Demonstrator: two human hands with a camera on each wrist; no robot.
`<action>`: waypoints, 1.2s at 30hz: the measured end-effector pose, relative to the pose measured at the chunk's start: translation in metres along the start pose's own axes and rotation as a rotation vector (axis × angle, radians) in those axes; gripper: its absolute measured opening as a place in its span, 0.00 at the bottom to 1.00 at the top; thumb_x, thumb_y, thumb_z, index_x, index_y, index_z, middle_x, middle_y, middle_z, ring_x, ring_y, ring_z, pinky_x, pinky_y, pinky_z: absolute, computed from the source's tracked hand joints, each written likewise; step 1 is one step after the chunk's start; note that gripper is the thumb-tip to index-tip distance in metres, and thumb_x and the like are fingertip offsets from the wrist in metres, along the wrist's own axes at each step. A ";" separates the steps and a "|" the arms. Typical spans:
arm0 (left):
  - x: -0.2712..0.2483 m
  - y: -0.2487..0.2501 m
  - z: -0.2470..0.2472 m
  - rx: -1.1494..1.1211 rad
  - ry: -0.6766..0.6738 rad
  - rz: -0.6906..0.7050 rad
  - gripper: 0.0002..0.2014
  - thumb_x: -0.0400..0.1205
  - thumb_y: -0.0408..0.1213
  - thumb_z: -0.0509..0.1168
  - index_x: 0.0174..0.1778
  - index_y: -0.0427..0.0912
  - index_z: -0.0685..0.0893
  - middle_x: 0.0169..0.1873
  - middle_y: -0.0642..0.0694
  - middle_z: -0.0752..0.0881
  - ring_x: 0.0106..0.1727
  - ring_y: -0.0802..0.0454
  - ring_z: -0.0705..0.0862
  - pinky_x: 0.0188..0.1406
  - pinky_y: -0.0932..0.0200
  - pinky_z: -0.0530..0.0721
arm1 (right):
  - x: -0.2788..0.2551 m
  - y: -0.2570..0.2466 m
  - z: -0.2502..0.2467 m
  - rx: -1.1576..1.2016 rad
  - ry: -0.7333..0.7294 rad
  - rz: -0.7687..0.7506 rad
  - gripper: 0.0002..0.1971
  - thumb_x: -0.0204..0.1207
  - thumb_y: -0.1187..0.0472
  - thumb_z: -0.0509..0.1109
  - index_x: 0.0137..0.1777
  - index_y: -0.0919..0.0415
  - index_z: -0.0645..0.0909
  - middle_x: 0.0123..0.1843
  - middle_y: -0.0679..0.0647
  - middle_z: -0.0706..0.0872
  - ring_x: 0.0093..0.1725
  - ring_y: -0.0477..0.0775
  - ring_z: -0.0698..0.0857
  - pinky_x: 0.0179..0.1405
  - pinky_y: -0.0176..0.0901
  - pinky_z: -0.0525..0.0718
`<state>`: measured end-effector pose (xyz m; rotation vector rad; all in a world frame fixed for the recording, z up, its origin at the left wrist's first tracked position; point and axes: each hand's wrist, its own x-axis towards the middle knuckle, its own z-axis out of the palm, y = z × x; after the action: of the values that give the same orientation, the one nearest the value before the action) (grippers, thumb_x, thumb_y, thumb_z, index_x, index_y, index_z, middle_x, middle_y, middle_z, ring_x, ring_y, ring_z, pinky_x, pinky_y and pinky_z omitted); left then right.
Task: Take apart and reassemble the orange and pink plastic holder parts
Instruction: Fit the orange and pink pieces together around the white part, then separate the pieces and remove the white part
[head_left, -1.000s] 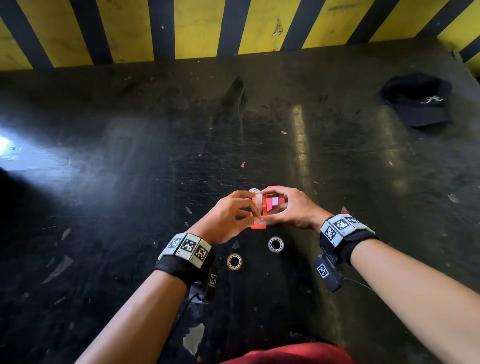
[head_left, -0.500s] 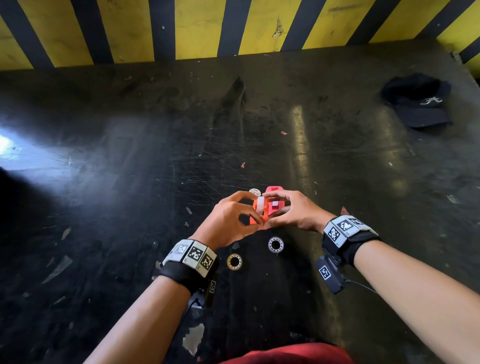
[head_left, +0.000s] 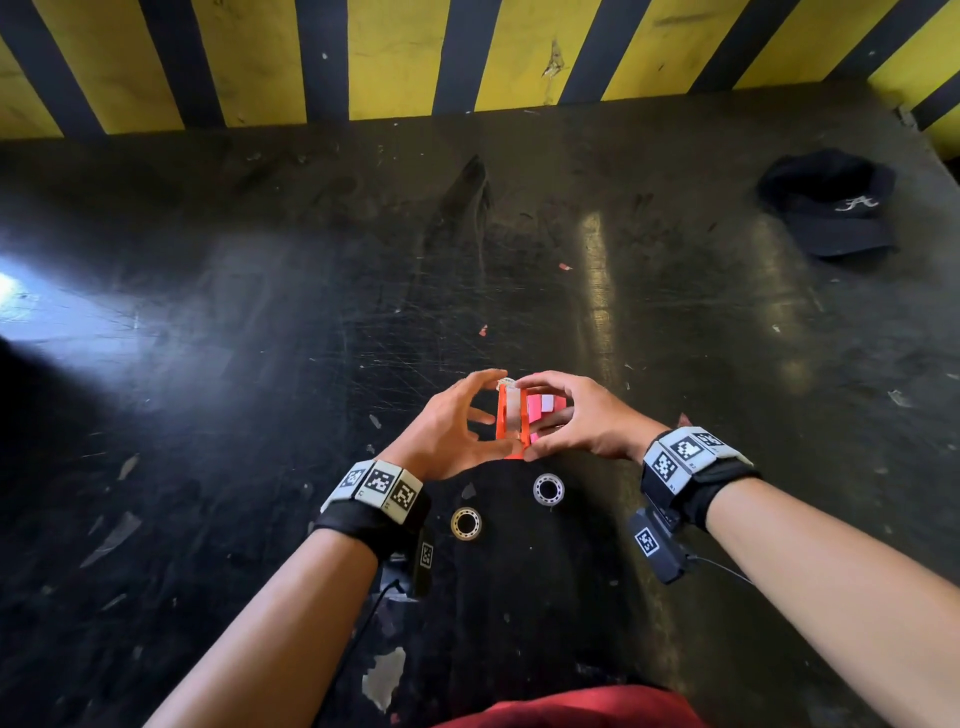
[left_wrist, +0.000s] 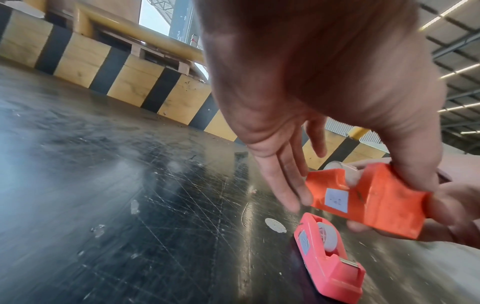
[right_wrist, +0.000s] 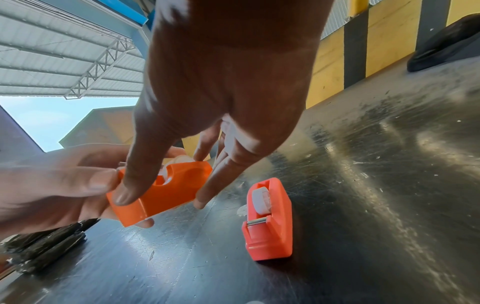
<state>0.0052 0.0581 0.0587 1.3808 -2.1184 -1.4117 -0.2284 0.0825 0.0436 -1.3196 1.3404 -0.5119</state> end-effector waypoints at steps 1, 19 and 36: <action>0.002 -0.001 0.000 0.001 -0.024 -0.004 0.50 0.69 0.45 0.87 0.85 0.54 0.68 0.79 0.53 0.78 0.62 0.56 0.91 0.58 0.52 0.94 | 0.000 -0.001 0.000 0.005 -0.006 -0.002 0.48 0.51 0.59 0.95 0.74 0.42 0.81 0.70 0.46 0.87 0.63 0.50 0.92 0.68 0.56 0.89; 0.057 -0.041 0.001 0.229 -0.047 -0.029 0.57 0.65 0.37 0.85 0.89 0.46 0.62 0.84 0.43 0.71 0.62 0.50 0.89 0.66 0.48 0.89 | 0.025 0.029 -0.032 -0.611 0.058 0.026 0.53 0.65 0.49 0.86 0.88 0.48 0.61 0.85 0.51 0.68 0.80 0.57 0.76 0.81 0.57 0.75; 0.058 -0.062 0.024 0.309 -0.037 -0.079 0.62 0.66 0.47 0.87 0.91 0.57 0.53 0.92 0.46 0.51 0.88 0.39 0.65 0.81 0.39 0.76 | 0.046 0.060 -0.012 -0.731 0.086 0.111 0.63 0.58 0.45 0.87 0.90 0.49 0.53 0.87 0.52 0.66 0.80 0.63 0.73 0.76 0.66 0.76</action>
<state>-0.0048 0.0205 -0.0205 1.5731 -2.4096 -1.1800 -0.2511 0.0536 -0.0240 -1.8013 1.7466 0.0207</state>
